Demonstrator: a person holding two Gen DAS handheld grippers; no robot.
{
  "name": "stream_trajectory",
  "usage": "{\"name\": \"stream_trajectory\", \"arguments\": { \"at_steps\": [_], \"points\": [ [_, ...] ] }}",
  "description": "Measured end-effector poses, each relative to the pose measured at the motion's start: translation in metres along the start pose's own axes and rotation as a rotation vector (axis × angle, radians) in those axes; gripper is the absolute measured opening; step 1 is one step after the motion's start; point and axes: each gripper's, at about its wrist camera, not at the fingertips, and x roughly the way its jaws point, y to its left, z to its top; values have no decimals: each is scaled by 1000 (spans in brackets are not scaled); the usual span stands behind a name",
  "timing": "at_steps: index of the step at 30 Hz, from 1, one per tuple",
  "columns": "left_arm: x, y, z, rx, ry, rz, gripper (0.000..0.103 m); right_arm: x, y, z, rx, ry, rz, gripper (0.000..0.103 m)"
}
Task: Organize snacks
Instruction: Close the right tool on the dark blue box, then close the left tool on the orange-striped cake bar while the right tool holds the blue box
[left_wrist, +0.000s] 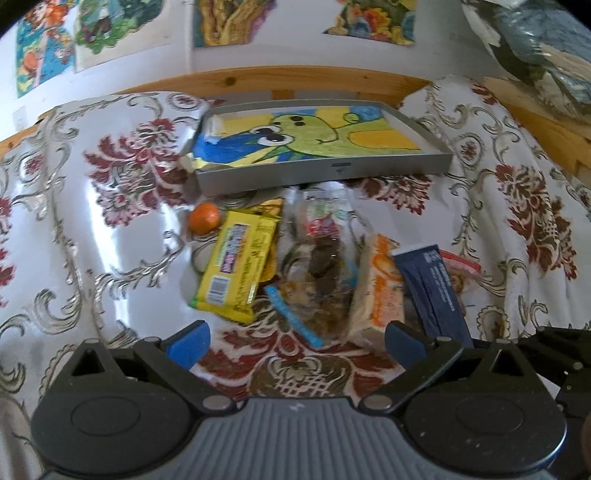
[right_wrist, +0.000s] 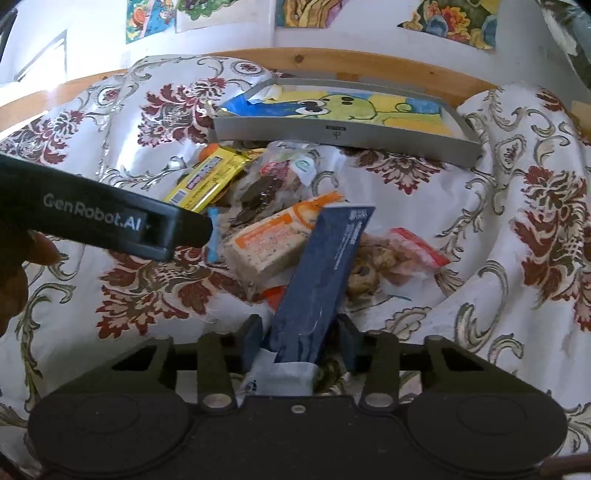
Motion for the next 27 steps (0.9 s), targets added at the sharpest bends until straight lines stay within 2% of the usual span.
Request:
{"name": "stream_trajectory", "arguments": {
  "at_steps": [3,9,15,23,27],
  "points": [
    [3,-7,3,19,0,-20,102,-1,-4,1,13,-3,-21,38],
    [12,-21,8,64,11,-41,102,-1,-18,5,42,-5,-83,36],
    [24,-29,14,100,32,-51,100,1,-39,11,54,3,-90,36],
    [45,-41,16,155,89,-67,90,-1,-71,15,77,17,-113,34],
    [54,-48,17,188,105,-76,87,0,-78,17,90,6,-95,34]
  ]
}}
